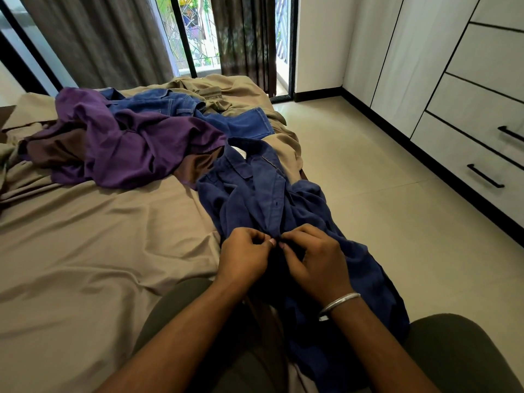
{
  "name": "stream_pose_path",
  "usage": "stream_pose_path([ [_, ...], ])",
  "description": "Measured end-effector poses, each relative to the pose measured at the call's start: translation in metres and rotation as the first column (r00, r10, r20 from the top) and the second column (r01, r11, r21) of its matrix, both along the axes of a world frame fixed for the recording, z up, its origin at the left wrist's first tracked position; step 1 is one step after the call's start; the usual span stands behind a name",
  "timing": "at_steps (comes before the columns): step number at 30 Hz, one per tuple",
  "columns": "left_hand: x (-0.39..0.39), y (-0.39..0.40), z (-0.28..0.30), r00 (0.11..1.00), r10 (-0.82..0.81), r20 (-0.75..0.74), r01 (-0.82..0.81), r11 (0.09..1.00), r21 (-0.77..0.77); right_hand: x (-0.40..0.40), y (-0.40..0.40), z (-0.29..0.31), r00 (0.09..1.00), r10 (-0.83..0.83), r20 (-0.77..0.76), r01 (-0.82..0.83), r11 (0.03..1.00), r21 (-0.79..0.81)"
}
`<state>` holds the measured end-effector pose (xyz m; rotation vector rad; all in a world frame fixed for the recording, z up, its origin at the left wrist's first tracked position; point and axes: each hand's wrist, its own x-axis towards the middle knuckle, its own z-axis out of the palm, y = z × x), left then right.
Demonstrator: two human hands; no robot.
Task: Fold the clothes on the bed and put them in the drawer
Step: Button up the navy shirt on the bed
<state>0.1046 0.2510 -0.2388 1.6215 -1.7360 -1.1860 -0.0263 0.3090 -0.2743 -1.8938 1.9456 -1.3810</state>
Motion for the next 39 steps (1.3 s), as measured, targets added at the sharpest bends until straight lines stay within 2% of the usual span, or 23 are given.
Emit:
stream_pose_path([
  [5, 0.000, -0.002, -0.005, 0.995, -0.007, -0.095, 0.014, 0.998, 0.067, 0.001, -0.004, -0.001, 0.983, -0.115, 0.140, 0.112, 0.993, 0.033],
  [8, -0.001, -0.002, -0.002, 0.993, 0.009, -0.122, 0.001, 0.996, 0.086, 0.003, -0.004, -0.001, 0.980, -0.089, 0.176, 0.083, 0.996, 0.044],
  [12, -0.004, 0.003, 0.009, 0.971, 0.037, -0.238, 0.022, 0.970, 0.241, 0.003, -0.003, -0.001, 0.928, -0.099, 0.358, 0.065, 0.992, 0.106],
  [15, -0.004, 0.006, 0.012, 0.951, 0.044, -0.305, 0.026, 0.974, 0.223, 0.003, -0.004, -0.001, 0.904, -0.100, 0.415, 0.057, 0.992, 0.115],
  [22, -0.004, 0.007, 0.014, 0.920, 0.135, -0.369, -0.039, 0.966, 0.256, 0.003, -0.004, 0.001, 0.896, -0.173, 0.409, 0.177, 0.984, 0.030],
  [26, -0.004, 0.006, 0.013, 0.924, 0.111, -0.365, -0.017, 0.968, 0.250, 0.006, -0.002, 0.004, 0.922, -0.104, 0.373, 0.104, 0.994, 0.021],
  [32, -0.004, 0.006, 0.013, 0.922, 0.105, -0.372, 0.000, 0.963, 0.271, 0.008, -0.004, 0.002, 0.920, -0.101, 0.379, 0.098, 0.995, 0.027],
  [39, -0.002, 0.004, 0.013, 0.917, 0.140, -0.375, -0.027, 0.956, 0.292, 0.012, -0.002, 0.001, 0.895, -0.025, 0.445, 0.043, 0.999, -0.029],
])
